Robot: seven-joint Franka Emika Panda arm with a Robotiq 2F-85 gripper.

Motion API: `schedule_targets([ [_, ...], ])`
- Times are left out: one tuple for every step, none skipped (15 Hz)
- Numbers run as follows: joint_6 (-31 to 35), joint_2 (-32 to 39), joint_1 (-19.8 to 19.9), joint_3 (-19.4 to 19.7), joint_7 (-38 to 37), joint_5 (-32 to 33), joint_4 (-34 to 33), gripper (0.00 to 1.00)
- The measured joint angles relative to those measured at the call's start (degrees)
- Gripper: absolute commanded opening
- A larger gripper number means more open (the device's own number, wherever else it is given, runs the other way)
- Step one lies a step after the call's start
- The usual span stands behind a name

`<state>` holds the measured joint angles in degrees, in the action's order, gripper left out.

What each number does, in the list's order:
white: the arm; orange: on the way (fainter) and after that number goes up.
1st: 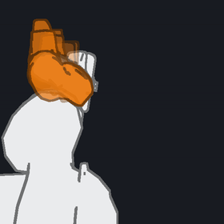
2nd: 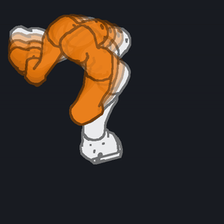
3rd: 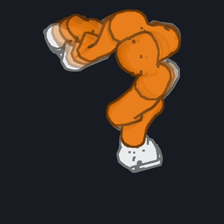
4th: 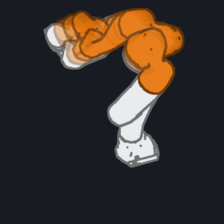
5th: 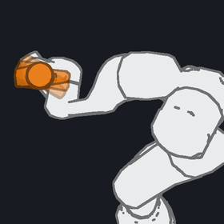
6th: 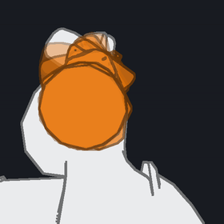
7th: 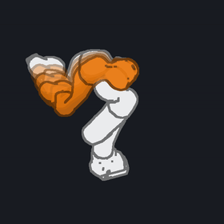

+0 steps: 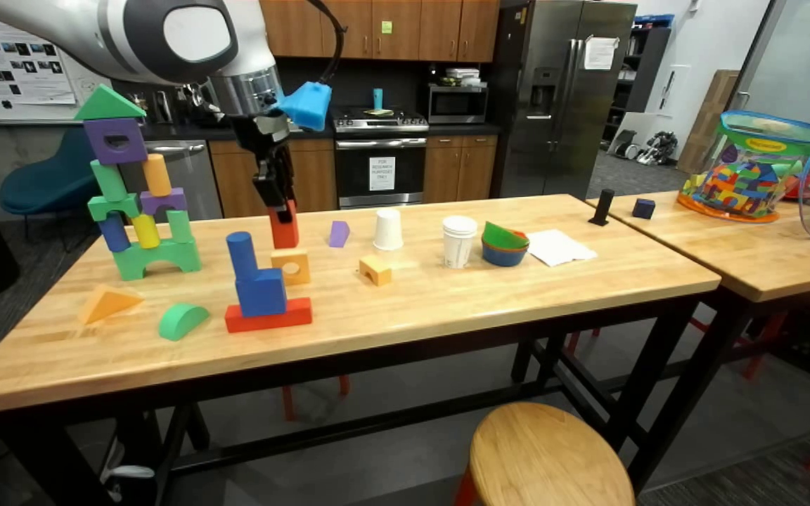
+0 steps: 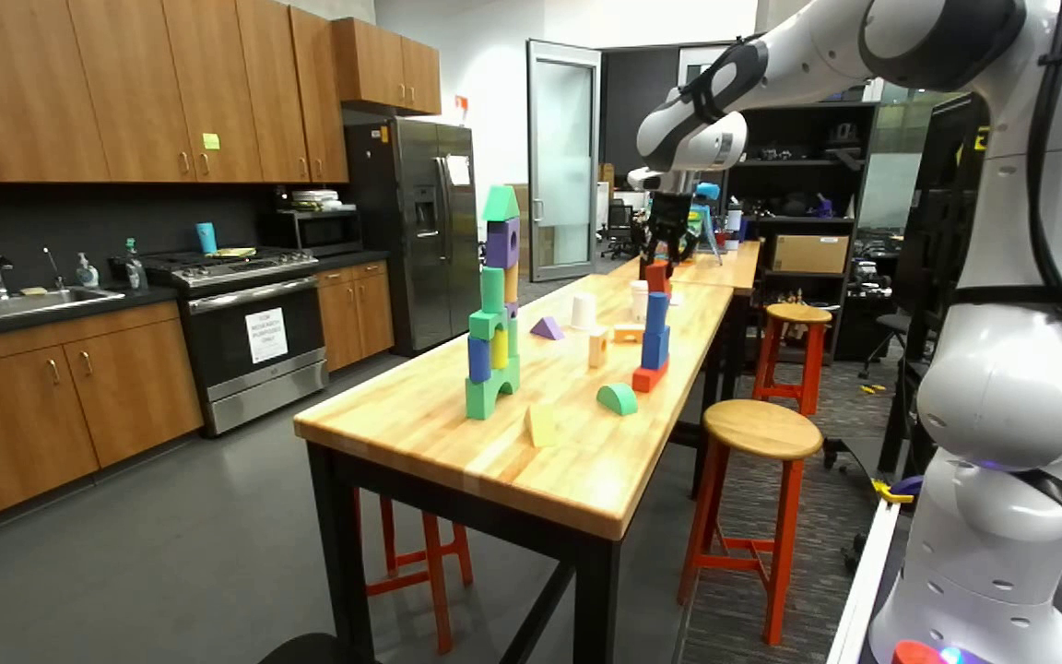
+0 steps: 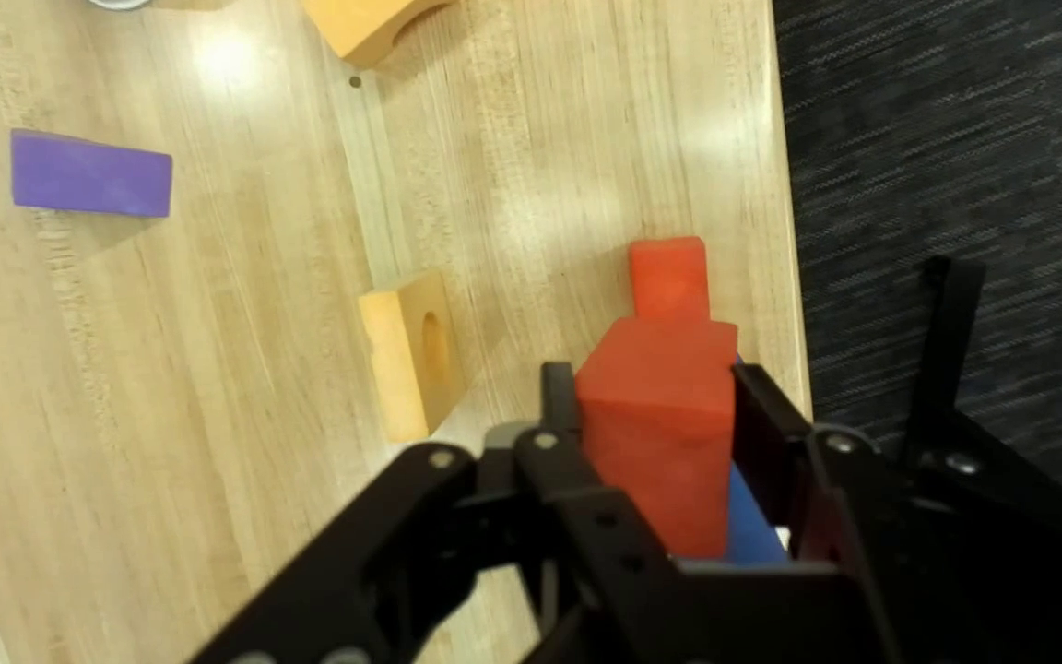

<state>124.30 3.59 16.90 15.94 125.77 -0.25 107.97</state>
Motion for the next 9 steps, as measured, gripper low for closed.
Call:
schedule_targets([
  [0.16,0.00,0.00,0.07,0.02,0.00,0.27,0.19],
  [0.27,0.00,0.01,0.10,0.02,0.00,0.52,0.19],
  [0.34,0.00,0.02,0.11,0.02,0.00,0.76,0.19],
  [0.36,0.00,0.02,0.11,0.02,0.00,0.95,0.19],
  [0.36,0.00,0.02,0.11,0.03,0.00,1.11,0.19],
  [0.36,0.00,0.01,0.11,0.03,0.00,1.25,0.19],
  [0.36,0.00,0.01,0.11,0.03,0.00,1.36,0.19],
  [0.36,0.00,0.01,0.11,0.03,0.00,1.45,0.19],
  [0.36,0.00,0.01,0.11,0.03,0.00,1.52,0.19],
])
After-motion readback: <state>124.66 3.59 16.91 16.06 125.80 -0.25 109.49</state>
